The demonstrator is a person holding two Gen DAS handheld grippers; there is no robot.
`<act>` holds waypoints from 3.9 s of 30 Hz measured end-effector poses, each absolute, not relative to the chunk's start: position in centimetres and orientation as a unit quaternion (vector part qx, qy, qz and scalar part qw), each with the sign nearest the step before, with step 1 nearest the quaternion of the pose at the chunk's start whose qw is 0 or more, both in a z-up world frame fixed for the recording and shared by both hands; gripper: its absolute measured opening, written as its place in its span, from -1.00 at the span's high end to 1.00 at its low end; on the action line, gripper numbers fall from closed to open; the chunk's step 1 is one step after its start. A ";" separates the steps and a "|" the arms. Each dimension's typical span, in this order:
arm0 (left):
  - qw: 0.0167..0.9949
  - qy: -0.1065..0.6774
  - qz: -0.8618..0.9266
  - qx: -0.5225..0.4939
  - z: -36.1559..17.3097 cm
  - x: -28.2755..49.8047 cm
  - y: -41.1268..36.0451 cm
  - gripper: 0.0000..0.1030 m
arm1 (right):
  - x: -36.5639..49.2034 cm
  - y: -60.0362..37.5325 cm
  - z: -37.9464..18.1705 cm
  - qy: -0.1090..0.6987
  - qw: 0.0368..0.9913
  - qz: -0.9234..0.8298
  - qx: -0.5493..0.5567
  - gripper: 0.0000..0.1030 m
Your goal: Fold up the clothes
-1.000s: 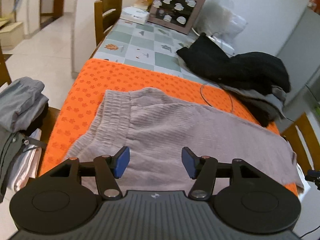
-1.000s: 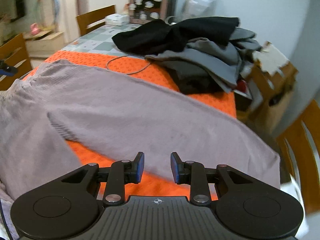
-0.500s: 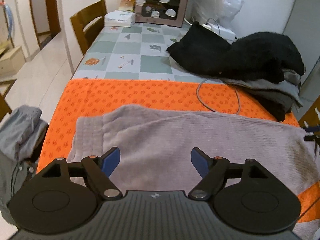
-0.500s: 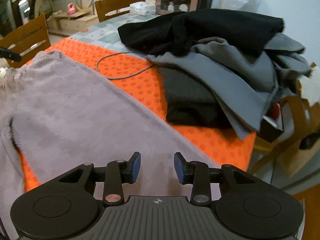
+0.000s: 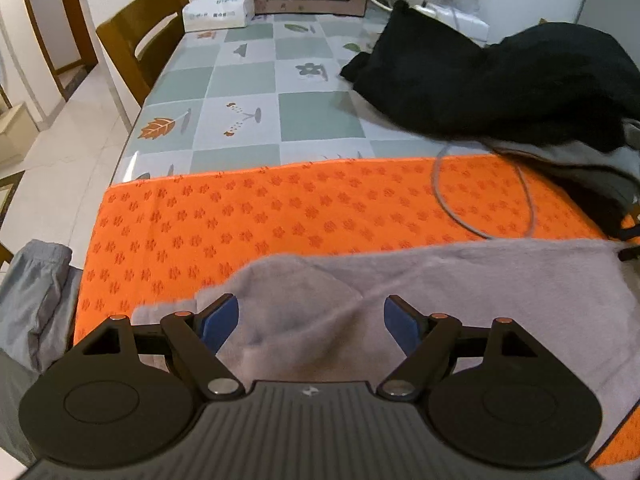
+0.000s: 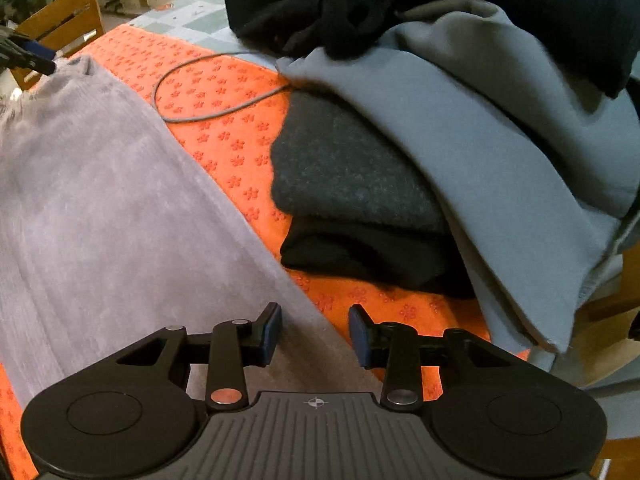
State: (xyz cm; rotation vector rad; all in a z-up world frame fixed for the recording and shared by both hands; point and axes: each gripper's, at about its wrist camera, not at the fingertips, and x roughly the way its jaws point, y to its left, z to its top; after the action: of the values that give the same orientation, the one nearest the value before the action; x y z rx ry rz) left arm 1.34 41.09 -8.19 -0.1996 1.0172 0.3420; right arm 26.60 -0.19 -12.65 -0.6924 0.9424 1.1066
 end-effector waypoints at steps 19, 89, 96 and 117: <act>0.856 0.492 0.121 -0.103 -10.9 1.5 44.6 0.73 | 23.2 -0.5 -11.2 0.403 0.733 0.464 -0.291 0.85; 0.902 0.334 0.115 -0.247 -4.2 -40.2 41.5 -0.07 | -24.3 -7.7 -4.6 0.424 0.819 0.340 -0.185 0.45; 0.897 0.328 0.166 -0.246 -3.9 -37.0 42.5 -0.07 | -17.8 -3.6 -2.6 0.398 0.819 0.377 -0.168 0.28; 0.838 0.368 0.326 -0.238 -7.2 -25.8 38.9 -0.05 | -1.4 1.6 -11.0 0.518 0.620 0.584 -0.071 0.34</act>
State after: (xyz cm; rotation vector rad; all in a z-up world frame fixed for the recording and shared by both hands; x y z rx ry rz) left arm -25.76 38.90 -7.18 -0.5036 0.7782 0.6905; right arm -1.36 1.61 -10.97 -0.1641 1.1918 1.3439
